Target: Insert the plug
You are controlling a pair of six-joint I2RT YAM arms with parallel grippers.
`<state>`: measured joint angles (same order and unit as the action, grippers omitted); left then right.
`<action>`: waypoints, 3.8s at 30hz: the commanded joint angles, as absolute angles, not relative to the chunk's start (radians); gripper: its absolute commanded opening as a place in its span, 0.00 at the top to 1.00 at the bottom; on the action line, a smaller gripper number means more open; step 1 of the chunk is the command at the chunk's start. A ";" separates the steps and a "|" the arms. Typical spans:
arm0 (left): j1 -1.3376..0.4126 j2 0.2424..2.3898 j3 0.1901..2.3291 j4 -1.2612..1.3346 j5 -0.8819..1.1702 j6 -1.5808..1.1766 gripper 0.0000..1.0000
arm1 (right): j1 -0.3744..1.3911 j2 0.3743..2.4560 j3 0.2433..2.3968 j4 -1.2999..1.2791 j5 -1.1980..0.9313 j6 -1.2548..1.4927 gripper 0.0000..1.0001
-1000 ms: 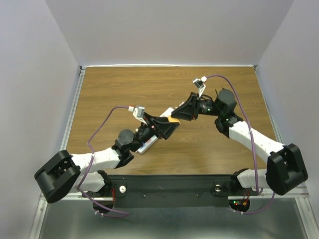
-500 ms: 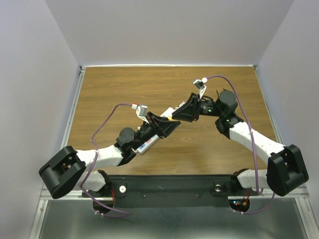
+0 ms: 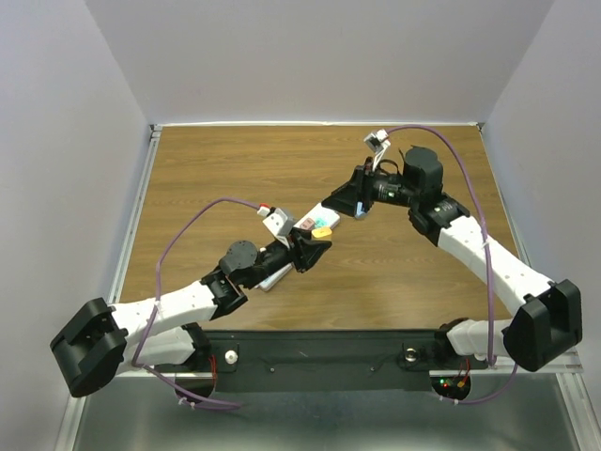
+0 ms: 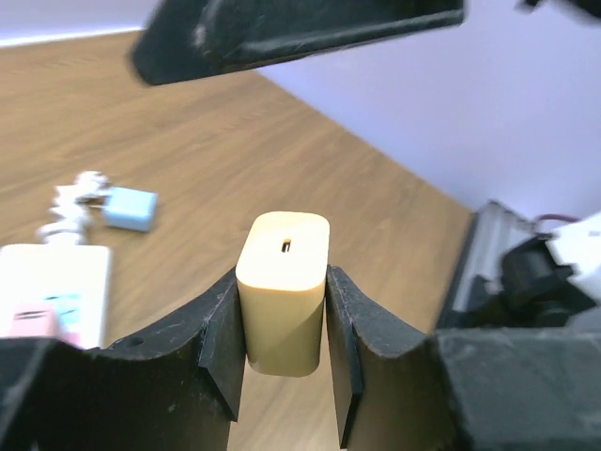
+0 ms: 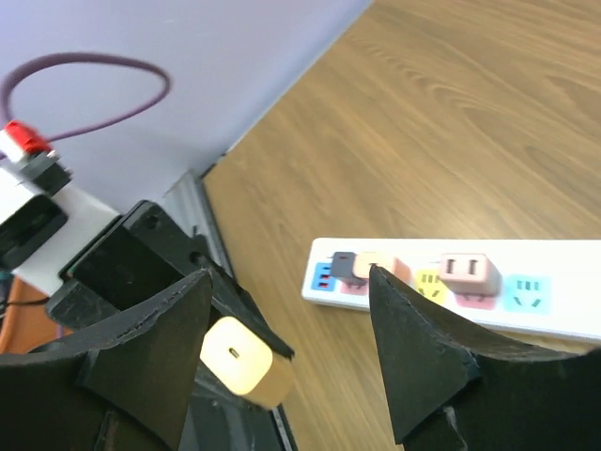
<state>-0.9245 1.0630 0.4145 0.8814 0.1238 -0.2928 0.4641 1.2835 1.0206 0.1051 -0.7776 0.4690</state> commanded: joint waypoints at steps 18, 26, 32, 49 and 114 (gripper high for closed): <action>-0.940 1.098 0.474 0.816 -0.077 -0.054 1.00 | 0.537 1.315 1.229 -0.433 -0.603 0.278 0.23; -0.951 1.126 0.491 0.816 -0.081 -0.051 1.00 | 0.623 1.400 1.241 -0.433 -0.578 0.278 0.19; -0.959 1.134 0.497 0.818 -0.083 -0.045 1.00 | 0.664 1.448 1.255 -0.434 -0.565 0.267 0.18; -0.963 1.111 0.486 0.792 -0.158 -0.014 1.00 | 0.673 1.496 1.217 -0.534 -0.569 0.235 0.56; -0.850 1.097 0.439 0.327 -0.397 -0.385 0.10 | 0.601 1.707 1.186 -0.017 -0.221 -0.092 1.00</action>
